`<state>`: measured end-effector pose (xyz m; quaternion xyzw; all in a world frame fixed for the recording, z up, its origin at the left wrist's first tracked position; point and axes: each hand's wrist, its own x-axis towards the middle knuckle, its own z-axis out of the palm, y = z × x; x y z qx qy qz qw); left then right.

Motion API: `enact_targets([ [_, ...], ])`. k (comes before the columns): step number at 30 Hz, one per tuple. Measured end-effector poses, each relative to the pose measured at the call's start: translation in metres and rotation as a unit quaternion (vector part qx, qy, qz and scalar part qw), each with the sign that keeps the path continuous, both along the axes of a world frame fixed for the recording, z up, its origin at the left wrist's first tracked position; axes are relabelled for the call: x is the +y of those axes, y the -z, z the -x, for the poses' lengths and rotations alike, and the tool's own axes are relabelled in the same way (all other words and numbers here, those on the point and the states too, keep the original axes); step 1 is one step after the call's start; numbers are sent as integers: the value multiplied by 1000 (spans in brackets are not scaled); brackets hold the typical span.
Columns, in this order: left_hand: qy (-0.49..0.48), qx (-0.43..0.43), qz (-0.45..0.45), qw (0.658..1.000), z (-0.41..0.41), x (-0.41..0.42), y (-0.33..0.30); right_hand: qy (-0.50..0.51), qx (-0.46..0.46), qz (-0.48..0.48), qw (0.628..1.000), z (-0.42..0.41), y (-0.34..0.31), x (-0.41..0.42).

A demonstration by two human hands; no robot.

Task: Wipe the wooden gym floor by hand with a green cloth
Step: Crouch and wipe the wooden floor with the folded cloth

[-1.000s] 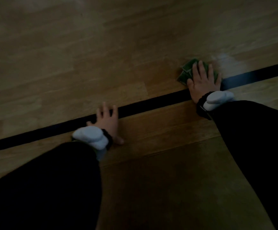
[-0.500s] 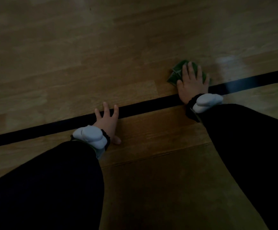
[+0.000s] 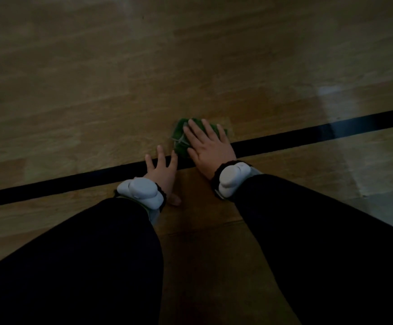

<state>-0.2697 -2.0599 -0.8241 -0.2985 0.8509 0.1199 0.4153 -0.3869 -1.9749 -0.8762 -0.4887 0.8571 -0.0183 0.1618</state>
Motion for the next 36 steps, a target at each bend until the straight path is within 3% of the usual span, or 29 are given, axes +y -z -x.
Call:
enact_targets([
  [6, 13, 11, -11, 1000, -2, -4, -4, 90, -8, -22, 996, 47, -9, 28],
  [11, 14, 17, -17, 1000, -2, -4, -5, 234, 3, -35, 972, 108, -10, 83],
  [16, 11, 14, -5, 1000, 3, 1, -5, 266, 34, -32, 963, 95, -7, 91],
  [27, 14, -17, 33, 999, 12, 6, -6, 55, 6, -42, 998, -3, -13, 93],
  [32, -15, -11, 32, 999, 18, 14, -10, -7, -23, -37, 999, -54, -17, 97],
  [36, 0, -32, 41, 999, 15, 13, -10, -38, -25, -16, 999, -49, -14, 106],
])
